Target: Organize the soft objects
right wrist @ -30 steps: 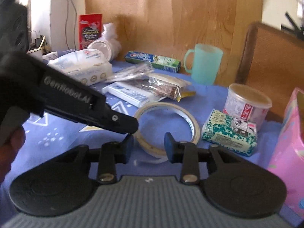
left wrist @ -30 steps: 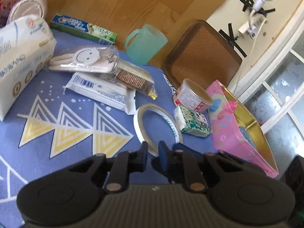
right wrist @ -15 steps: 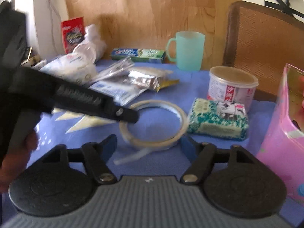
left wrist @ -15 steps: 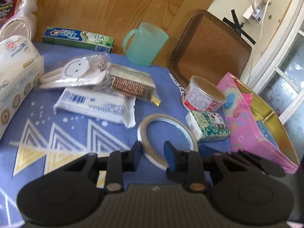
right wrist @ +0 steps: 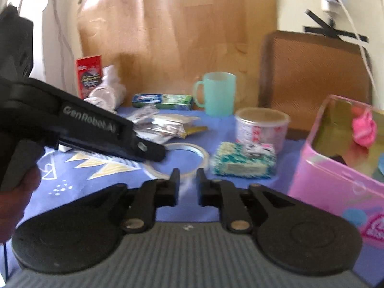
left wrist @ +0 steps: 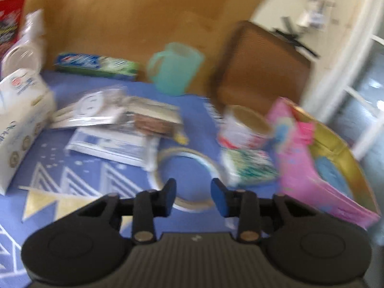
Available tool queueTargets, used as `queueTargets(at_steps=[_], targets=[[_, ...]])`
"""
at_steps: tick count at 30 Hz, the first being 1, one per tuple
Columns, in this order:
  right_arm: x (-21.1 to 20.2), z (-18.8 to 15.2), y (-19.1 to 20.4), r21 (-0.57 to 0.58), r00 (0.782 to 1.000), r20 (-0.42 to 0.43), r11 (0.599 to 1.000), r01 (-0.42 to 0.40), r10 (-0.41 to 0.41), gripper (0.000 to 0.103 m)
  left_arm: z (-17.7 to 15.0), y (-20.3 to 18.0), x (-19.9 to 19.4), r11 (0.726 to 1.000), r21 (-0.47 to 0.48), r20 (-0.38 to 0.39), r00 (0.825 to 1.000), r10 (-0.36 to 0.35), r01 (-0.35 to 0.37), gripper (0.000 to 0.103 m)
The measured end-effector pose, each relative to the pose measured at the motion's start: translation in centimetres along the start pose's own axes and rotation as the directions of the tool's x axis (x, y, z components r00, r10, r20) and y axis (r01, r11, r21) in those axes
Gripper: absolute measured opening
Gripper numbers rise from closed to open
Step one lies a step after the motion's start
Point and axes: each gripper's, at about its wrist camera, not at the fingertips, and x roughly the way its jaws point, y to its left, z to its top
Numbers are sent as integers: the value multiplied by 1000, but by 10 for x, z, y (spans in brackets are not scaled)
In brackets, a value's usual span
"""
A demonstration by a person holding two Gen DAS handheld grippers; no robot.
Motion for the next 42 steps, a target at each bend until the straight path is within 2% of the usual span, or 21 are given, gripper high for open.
queueTargets(at_steps=[3,5,7,9,11,12,13,17,19,21,24,28,30,33,34,38,42], targets=[[1,0,-3,10,1000,1,1000,9,-9,26,8,10,19,994,4,-36,994,106,-106,46],[3,2,-1,6,1000,4,1000,13,-14,30,9,7,26,992,48,-29,993,115,-114,52],[9,4,1,-9,1000,5,1000,17,-17,38,8,-2,32,985,106,-25,990,137,-134,51],[19,5,-3,16,1000,-11,1000,16,-16,39,3,-12,37,980,155,-22,991,132,-127,43],[23,5,-9,62,999,-46,998,9,-6,39,-1,-16,35,972,202,-21,992,126,-119,28],[21,5,-13,83,999,-40,997,6,-3,40,-6,-18,32,970,213,-20,993,120,-113,26],[19,4,-13,93,999,-41,996,5,-1,46,-10,-18,28,972,214,-25,994,105,-97,23],[9,-3,-16,84,993,-89,994,-74,81,61,-25,-18,9,987,159,-59,998,5,4,24],[3,-4,-11,51,992,-89,995,-84,88,75,-31,-20,3,988,153,-71,997,-27,38,24],[5,-3,-8,30,992,-95,996,-80,83,83,-31,-20,1,989,137,-88,995,-45,57,23],[12,-1,-6,17,988,-134,997,-75,77,83,-18,-12,2,994,76,-89,994,-67,74,33],[16,-3,-4,-38,984,-161,996,-80,73,85,-12,-25,25,986,153,-106,993,-48,64,38],[20,-4,3,-84,984,-174,995,-55,39,84,-15,-34,28,978,208,-85,996,-17,34,38],[19,-5,3,-90,988,-154,996,-16,2,74,-17,-25,21,988,147,-80,996,-36,47,34],[18,-5,-1,-69,989,-149,997,-27,16,73,-19,-21,16,991,123,-73,996,-47,56,33],[1,-7,1,-62,997,-57,997,-52,49,73,-22,-20,-9,992,108,-17,998,-60,61,33],[-25,-3,16,-118,995,97,993,-5,16,73,-9,-40,-24,983,151,32,994,-108,102,33]])
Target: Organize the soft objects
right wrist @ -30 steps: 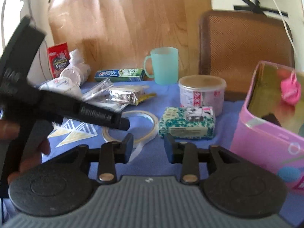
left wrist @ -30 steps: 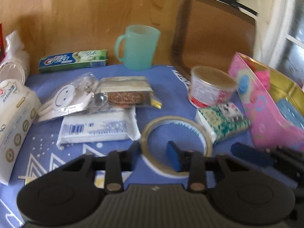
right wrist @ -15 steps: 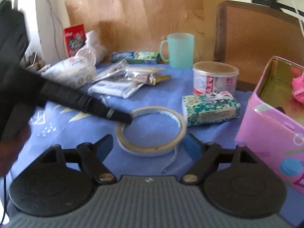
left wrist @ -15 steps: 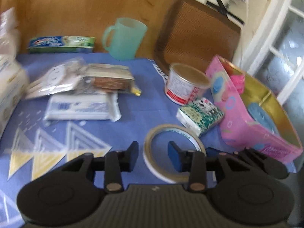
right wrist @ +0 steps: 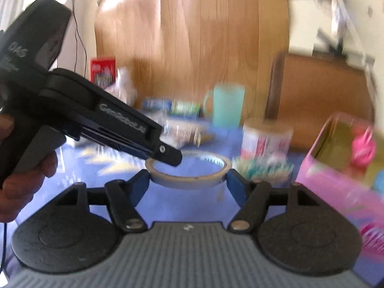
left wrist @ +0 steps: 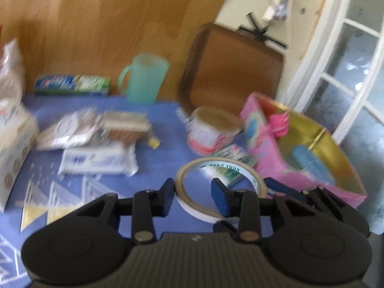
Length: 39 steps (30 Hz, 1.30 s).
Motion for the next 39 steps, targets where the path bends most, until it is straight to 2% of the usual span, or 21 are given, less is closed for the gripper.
queueTargets(at_steps=[3,5,9,12,14,16,17,20,23,26,28,31,34,37,39], targets=[[-20,12,-4,-35,992,105,997,72,-68,73,15,-29,4,997,55,31,998,-55,53,33],[-32,16,-14,-41,981,144,990,135,-127,73,24,-51,12,992,87,31,995,-90,87,33],[-52,15,-43,-16,949,182,964,264,-257,73,38,-102,42,975,154,23,986,-164,159,35],[-60,12,-73,8,922,175,937,350,-346,73,42,-133,69,960,196,1,979,-206,201,45],[-57,7,-94,29,891,145,902,431,-430,76,38,-145,78,962,217,10,985,-174,168,48],[-49,-1,-114,49,834,79,837,545,-547,77,33,-142,77,963,212,16,985,-174,167,49],[-51,-5,-124,73,819,53,821,567,-571,77,30,-139,73,963,207,20,984,-178,170,51],[-66,-13,-143,179,825,45,817,549,-564,77,22,-119,59,970,201,32,988,-149,140,51],[-68,-12,-145,209,821,60,811,546,-568,77,11,-87,42,979,170,30,992,-122,116,51],[-69,-7,-139,233,837,93,829,509,-540,76,-2,-50,25,988,143,35,997,-68,62,51],[-74,-3,-129,236,849,117,845,480,-515,66,-13,-22,14,993,121,34,999,-11,6,51],[-70,7,-111,211,880,143,882,421,-454,56,-27,21,-1,994,72,37,996,81,-83,51],[-63,16,-90,190,925,146,928,321,-350,47,-38,63,-14,984,11,45,983,180,-181,51],[-44,27,-71,210,978,102,965,156,-181,46,-47,96,-27,969,-40,78,966,247,-245,54],[-19,34,-63,275,998,40,961,25,-37,46,-58,113,-29,953,-52,99,948,303,-299,54]])
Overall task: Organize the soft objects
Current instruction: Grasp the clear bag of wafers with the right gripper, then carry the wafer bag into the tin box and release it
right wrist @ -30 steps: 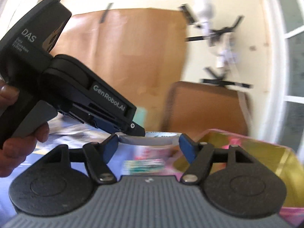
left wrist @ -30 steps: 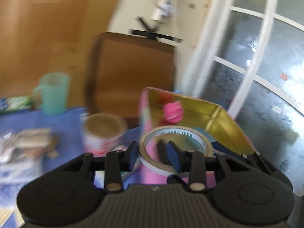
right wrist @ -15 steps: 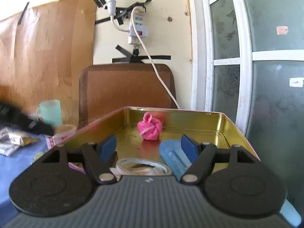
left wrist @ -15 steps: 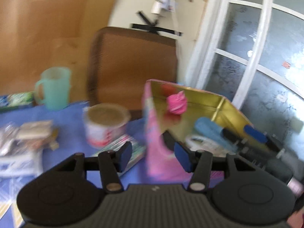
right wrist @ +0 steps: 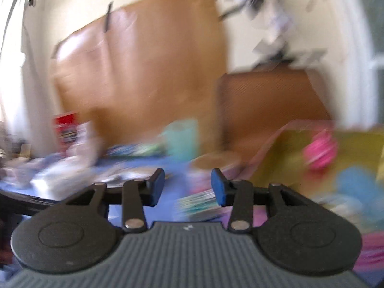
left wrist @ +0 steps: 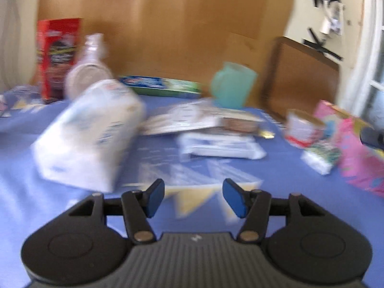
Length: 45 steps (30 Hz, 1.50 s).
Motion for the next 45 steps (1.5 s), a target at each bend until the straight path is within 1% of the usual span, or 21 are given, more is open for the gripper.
queueTargets(at_steps=[2,5,7,10,12,14,15,16,19,22,26,30,32,33,35,36,37,38,40,42,45], targets=[[30,4,15,54,994,-69,995,-80,84,46,2,15,-6,994,-89,43,998,-56,60,59],[78,8,27,89,984,-145,992,-92,104,46,4,21,-5,989,-131,39,997,-60,64,59],[110,6,36,54,974,-210,995,-78,88,46,5,22,-6,988,-135,45,997,-69,75,59],[144,-1,53,-101,963,-269,994,-28,0,46,3,20,-8,987,-136,53,996,-78,84,59],[162,-3,56,-120,954,-297,993,-5,-31,44,1,20,-7,986,-138,59,995,-82,89,59],[174,-1,55,-130,950,-308,991,10,-50,26,0,21,-7,985,-146,65,994,-86,95,60],[178,-2,55,-142,944,-325,990,16,-62,7,0,22,-7,984,-152,68,994,-88,98,61],[181,-3,55,-148,937,-341,989,18,-69,6,0,23,-8,982,-159,71,993,-91,101,61],[170,-5,54,-153,943,-327,988,10,-60,4,0,26,-9,979,-174,76,993,-94,106,61],[139,-7,56,-132,953,-301,991,-16,-25,4,1,26,-10,978,-175,78,992,-97,109,62],[76,-25,56,-127,958,-286,990,-58,20,4,1,26,-11,977,-168,78,990,-119,130,70],[6,-56,57,-135,953,-297,985,-105,61,5,2,19,-11,969,-150,34,981,-192,195,73],[-19,-72,58,-158,952,-299,981,-115,63,9,0,11,-12,953,-165,-1,966,-260,256,73],[-30,-78,56,-164,948,-308,977,-136,81,11,-1,5,-13,938,-177,-18,952,-305,297,73],[-43,-83,53,-178,951,-295,972,-155,98,34,-2,-9,-15,918,-180,-42,930,-365,352,74],[-46,-83,51,-178,953,-285,972,-154,99,64,-1,-19,-17,909,-168,-53,917,-395,382,74],[-46,-82,49,-171,956,-276,974,-150,99,79,0,-28,-19,903,-151,-58,908,-414,402,75],[-44,-80,47,-156,960,-262,977,-144,100,79,1,-36,-21,899,-136,-62,902,-427,416,78],[-38,-78,45,-128,957,-263,979,-159,121,78,1,-52,-22,893,-115,-81,892,-446,436,80],[-31,-78,47,-124,956,-258,976,-177,141,78,0,-64,-19,886,-106,-111,880,-461,451,80],[-18,-81,56,-165,956,-264,971,-172,124,78,-5,-79,-16,889,-76,-151,876,-457,451,78]])
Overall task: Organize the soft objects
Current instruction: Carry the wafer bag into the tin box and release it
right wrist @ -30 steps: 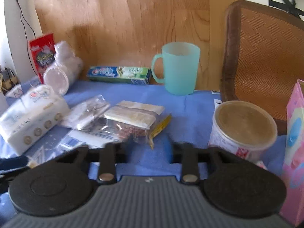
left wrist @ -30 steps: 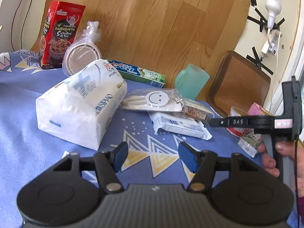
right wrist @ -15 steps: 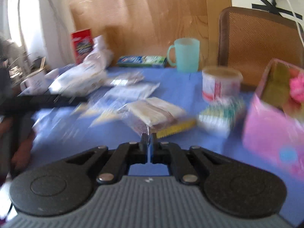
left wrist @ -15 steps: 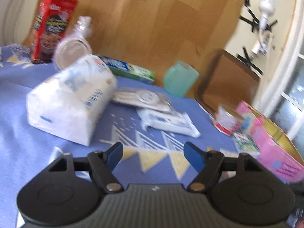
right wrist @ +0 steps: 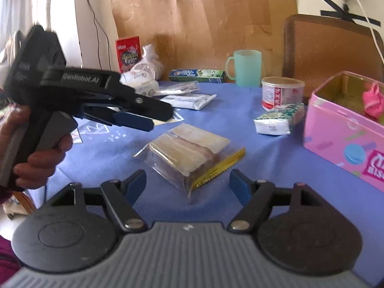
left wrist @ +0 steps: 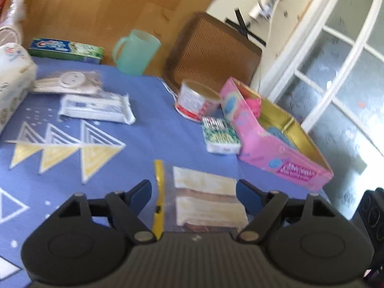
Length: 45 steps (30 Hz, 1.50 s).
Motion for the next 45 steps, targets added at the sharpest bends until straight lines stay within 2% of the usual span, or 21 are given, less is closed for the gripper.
queueTargets(at_steps=[2,4,6,7,9,13,16,21,23,25,26,27,29,30,32,33,35,42,44,45], targets=[[4,-1,-1,-8,1000,-11,1000,7,-7,78,-6,-3,12,1000,3,-54,999,6,-6,68],[12,-1,-1,-4,1000,-27,1000,1,-1,66,-10,-11,15,1000,25,-43,999,6,-5,66],[14,-2,3,-45,999,-15,998,46,-46,54,-5,-24,14,999,43,-37,999,1,0,64],[13,-2,3,-55,999,-10,997,47,-48,52,-1,-31,13,998,63,-26,1000,6,-4,64],[6,1,-5,-19,999,22,999,43,-43,51,11,-47,13,994,111,1,1000,-11,11,64],[-22,10,-23,18,981,157,993,113,-114,51,39,-84,23,979,193,40,996,-78,69,64],[-43,17,-42,44,949,241,979,199,-204,51,58,-115,45,959,267,48,993,-112,95,64],[-56,24,-83,116,904,269,943,312,-332,51,80,-156,95,941,319,42,990,-135,115,64],[-56,24,-100,142,890,264,928,345,-371,51,86,-166,117,938,336,57,992,-113,88,71],[-52,23,-116,151,875,252,910,387,-414,52,87,-173,138,936,350,67,996,-58,31,78],[-46,25,-124,145,860,237,892,429,-452,52,87,-175,144,936,352,68,997,-33,6,78],[-37,28,-132,138,836,223,865,482,-502,51,85,-175,149,936,353,62,998,-8,-15,78],[-18,30,-146,148,770,195,794,590,-608,51,80,-167,147,943,334,60,998,-4,-16,79],[-17,30,-153,168,760,188,783,599,-622,51,77,-162,141,946,324,73,997,-19,-5,79],[-22,28,-163,230,774,189,794,563,-604,51,73,-155,130,943,332,83,996,-13,-15,79],[-25,25,-163,245,773,202,795,554,-601,51,71,-152,125,942,336,86,996,-10,-20,79],[-27,21,-159,239,769,203,792,561,-606,51,66,-144,113,943,333,88,996,-15,-15,79],[-40,24,-135,260,785,248,820,510,-567,51,41,-96,60,962,272,92,995,-25,-1,79],[-45,26,-124,255,796,271,838,483,-541,51,32,-71,42,970,239,102,995,12,-36,79],[-46,28,-117,247,808,282,853,460,-517,51,28,-58,35,972,224,107,993,42,-66,79]])
